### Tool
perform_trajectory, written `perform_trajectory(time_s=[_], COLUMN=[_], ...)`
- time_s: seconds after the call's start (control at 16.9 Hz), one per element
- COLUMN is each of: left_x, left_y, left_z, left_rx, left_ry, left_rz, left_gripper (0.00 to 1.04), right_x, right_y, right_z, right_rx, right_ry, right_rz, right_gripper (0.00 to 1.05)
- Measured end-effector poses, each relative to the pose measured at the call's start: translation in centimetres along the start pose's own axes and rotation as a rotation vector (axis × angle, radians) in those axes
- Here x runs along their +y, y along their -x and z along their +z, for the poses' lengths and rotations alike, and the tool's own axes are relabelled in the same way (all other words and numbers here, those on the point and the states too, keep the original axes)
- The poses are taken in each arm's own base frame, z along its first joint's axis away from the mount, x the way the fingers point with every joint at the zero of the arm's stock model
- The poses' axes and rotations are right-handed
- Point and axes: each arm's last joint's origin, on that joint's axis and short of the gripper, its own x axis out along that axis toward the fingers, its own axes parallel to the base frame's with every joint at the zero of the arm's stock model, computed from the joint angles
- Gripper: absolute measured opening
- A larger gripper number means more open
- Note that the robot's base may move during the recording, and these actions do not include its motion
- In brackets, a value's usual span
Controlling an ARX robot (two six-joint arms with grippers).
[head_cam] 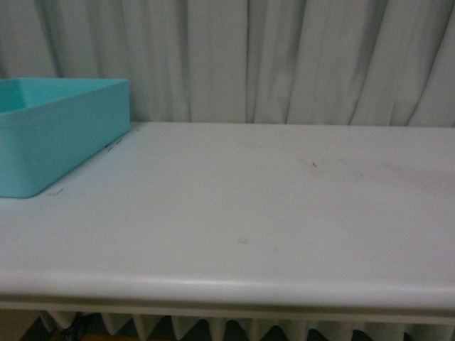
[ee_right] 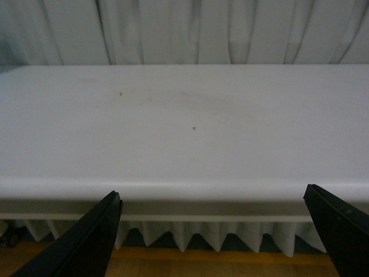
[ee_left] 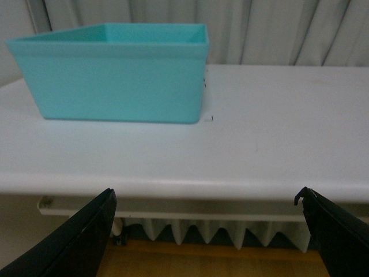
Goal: Wind up and store yellow beetle toy
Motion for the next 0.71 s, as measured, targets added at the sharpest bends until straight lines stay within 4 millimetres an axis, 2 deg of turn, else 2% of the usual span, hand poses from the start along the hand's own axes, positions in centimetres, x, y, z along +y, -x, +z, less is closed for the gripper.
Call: perform_trajectory(time_s=[0.71], left_x=[0.0], left_y=[0.0], left_z=[0.0], left_rx=[0.0], left_ry=[0.001], left_rz=[0.002], left_gripper=[0.98], right_x=[0.01], right_y=[0.0], right_z=[0.0], right_rx=[0.0], right_ry=[-0.002], right_rz=[0.002], right_gripper=[0.98])
